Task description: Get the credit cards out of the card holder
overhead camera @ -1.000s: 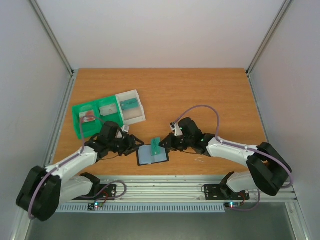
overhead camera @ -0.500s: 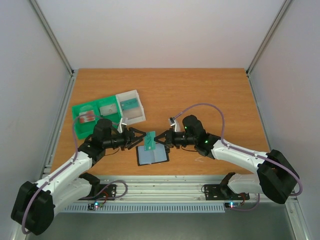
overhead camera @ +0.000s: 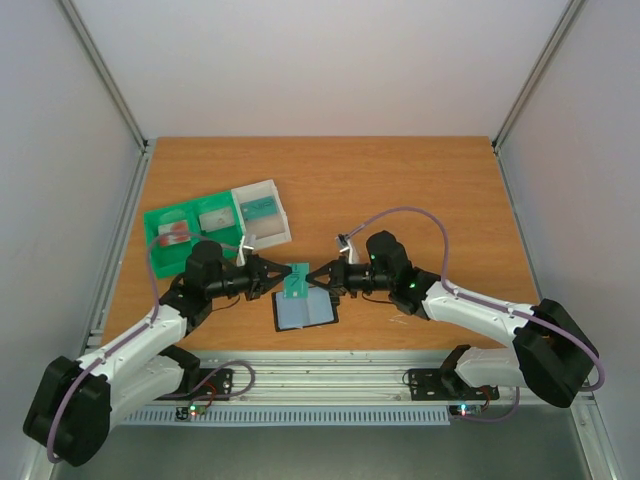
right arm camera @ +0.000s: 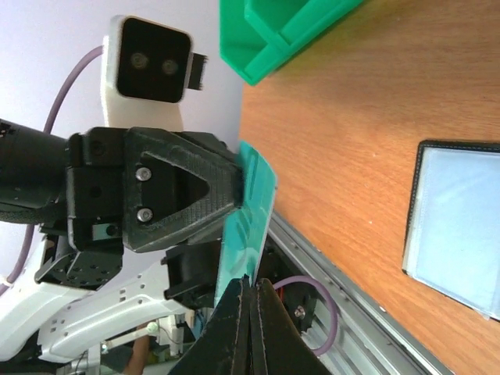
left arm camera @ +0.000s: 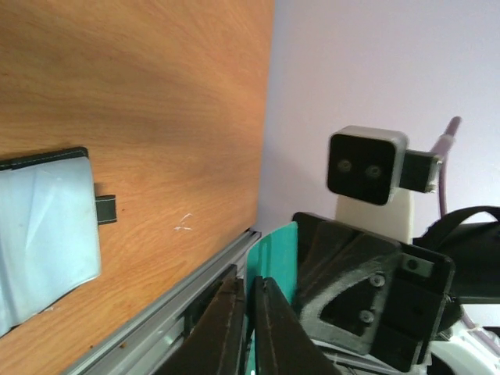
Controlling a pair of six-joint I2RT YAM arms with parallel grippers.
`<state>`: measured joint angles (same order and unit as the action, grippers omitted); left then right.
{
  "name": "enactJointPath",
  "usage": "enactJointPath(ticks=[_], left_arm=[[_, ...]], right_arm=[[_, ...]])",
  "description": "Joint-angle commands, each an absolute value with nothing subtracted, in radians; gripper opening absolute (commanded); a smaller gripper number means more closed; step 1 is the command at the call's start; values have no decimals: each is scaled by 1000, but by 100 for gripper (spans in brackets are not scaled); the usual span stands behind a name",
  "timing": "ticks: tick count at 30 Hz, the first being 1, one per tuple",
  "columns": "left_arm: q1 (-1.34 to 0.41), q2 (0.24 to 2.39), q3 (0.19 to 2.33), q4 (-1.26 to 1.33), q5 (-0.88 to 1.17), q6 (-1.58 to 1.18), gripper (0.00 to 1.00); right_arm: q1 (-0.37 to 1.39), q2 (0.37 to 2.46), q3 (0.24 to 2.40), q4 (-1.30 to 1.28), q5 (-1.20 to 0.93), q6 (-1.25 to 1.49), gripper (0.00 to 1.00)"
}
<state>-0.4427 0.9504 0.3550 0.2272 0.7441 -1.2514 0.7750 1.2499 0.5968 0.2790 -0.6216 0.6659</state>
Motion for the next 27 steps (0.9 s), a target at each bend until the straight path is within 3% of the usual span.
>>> enactJointPath(ticks=[1,5,13,23,27], left_arm=[[-446,949,341,341,763,-1270,2],[-446,951,337,365,770,-1273,0],[-446,955,345,382,836,-1249,0],[-446,932,412,231,980,-1117,0],[-448,910,444,137,1041,-1053,0]], right_arm=[[784,1250,587,306,-637,661,1],[782,1244,593,277,-637,603,6],[773,1157,755,-105,-645,318,23],[769,1178,1018,-593,-708,-36,33],[770,1224,1102,-718,-691,-114,41]])
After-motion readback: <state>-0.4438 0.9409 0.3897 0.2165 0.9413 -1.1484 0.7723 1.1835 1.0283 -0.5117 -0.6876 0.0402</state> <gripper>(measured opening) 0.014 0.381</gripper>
